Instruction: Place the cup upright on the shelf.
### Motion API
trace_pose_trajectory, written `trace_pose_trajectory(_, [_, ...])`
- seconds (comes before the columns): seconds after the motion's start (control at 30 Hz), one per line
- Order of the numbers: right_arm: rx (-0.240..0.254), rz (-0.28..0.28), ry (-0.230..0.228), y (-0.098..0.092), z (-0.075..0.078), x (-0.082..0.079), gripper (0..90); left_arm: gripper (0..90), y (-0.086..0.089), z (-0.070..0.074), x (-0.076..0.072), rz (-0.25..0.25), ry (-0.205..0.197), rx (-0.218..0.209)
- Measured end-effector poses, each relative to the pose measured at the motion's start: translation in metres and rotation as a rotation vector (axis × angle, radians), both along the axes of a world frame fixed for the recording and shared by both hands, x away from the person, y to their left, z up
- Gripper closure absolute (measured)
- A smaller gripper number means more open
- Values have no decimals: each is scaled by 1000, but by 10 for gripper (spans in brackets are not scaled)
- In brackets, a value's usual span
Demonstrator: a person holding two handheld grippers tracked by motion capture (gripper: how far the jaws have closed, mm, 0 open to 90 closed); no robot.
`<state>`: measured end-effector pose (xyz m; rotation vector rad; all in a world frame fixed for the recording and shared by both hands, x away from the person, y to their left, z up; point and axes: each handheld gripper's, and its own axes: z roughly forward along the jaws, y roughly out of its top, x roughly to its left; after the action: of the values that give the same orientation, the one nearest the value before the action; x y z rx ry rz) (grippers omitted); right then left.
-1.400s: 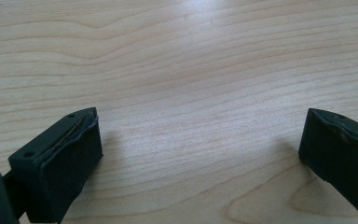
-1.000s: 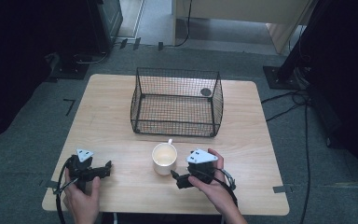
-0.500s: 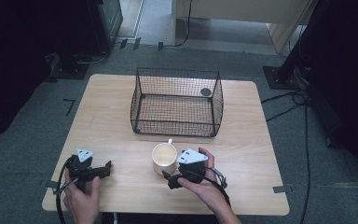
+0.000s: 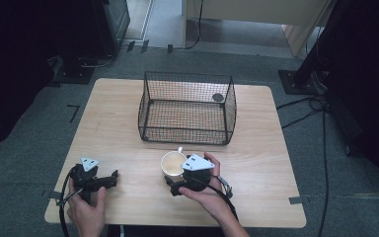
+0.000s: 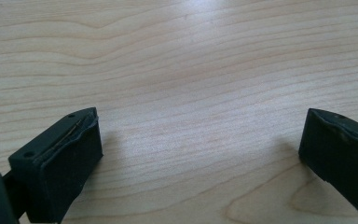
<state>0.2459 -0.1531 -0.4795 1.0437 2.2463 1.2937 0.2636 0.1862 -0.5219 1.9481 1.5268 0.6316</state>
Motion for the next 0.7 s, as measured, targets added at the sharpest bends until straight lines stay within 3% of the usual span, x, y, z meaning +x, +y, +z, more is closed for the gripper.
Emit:
trace_pose_trajectory(0.33, [-18, -33, 13, 13, -9, 6, 0, 0, 0, 0, 0, 0, 0, 0])
trace_pose_trajectory(0.7, [-19, -65, -21, 21, -13, 8, 52, 0, 0, 0, 0, 0, 0, 0])
